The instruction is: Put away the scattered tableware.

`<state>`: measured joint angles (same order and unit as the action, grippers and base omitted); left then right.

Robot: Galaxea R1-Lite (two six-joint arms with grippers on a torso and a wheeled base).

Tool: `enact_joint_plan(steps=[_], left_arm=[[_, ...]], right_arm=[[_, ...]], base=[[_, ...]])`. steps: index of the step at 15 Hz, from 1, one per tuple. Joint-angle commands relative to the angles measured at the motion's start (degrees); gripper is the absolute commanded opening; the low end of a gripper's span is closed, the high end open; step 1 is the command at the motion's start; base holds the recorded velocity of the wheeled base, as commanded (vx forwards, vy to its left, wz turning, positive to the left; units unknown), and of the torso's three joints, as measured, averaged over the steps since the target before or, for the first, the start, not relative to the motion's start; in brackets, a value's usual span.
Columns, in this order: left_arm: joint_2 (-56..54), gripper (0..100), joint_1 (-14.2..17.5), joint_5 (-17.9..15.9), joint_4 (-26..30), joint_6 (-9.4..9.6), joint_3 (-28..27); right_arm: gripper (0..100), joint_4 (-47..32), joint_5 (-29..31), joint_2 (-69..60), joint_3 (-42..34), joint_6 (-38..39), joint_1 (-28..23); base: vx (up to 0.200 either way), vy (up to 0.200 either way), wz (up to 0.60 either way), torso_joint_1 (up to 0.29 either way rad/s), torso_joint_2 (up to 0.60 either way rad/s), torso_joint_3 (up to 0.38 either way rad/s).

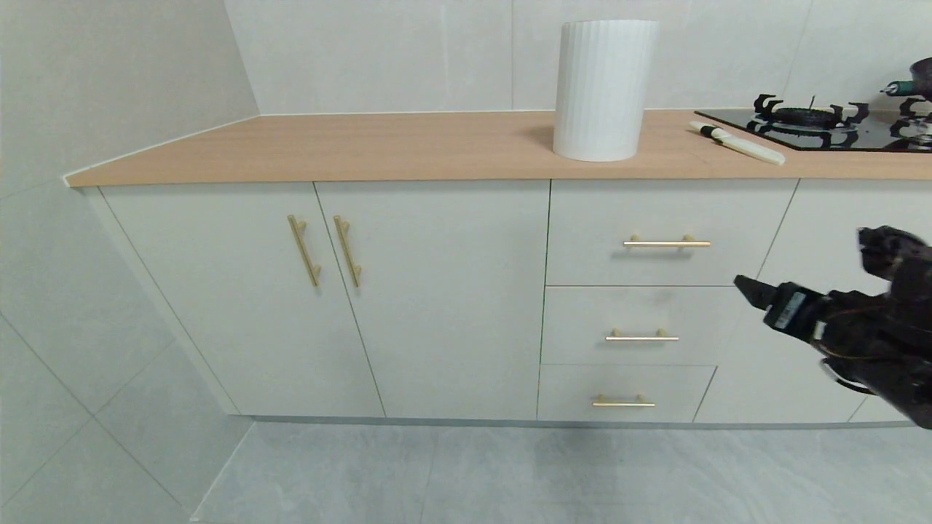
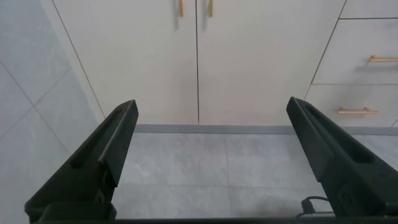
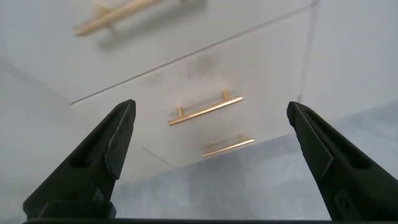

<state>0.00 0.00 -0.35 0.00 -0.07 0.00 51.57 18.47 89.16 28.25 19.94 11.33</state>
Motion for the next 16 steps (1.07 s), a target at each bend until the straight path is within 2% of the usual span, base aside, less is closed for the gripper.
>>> enact_joint_plan(steps=[1,4,5,7,10,13,16], left_arm=[[0.0,100,0.0,0.0,0.0,-0.01,0.0],[0.0,100,0.0,0.0,0.0,-0.01,0.0],[0.0,100,0.0,0.0,0.0,-0.01,0.0],[0.1,100,0.0,0.0,0.0,-0.01,0.0],[0.0,100,0.0,0.0,0.0,-0.01,0.0],[0.0,100,0.0,0.0,0.0,-0.01,0.0],[0.0,100,0.0,0.0,0.0,-0.10,0.0]], right_arm=[[100,-1.6,0.4,-32.7,-17.8,-11.6,-5.2],[100,-10.5,0.1,-49.7,-20.0,-15.9,-10.4],[100,-15.7,0.0,-55.4,-19.5,-17.3,-10.4],[100,-32.1,-1.6,-73.9,-18.1,-23.8,-10.0],[100,-47.5,-2.6,-86.3,-14.8,-26.5,-10.3],[100,-47.6,-3.2,-89.2,-17.7,-26.4,-11.3],[100,-41.5,-3.9,-89.1,-28.2,-25.0,-11.3]], base=[[0.000,0.000,0.00,0.000,0.00,0.000],[0.000,0.000,0.00,0.000,0.00,0.000],[0.000,0.000,0.00,0.000,0.00,0.000],[0.000,0.000,0.00,0.000,0.00,0.000],[0.000,0.000,0.00,0.000,0.00,0.000],[0.000,0.000,0.00,0.000,0.00,0.000],[0.000,0.000,0.00,0.000,0.00,0.000]])
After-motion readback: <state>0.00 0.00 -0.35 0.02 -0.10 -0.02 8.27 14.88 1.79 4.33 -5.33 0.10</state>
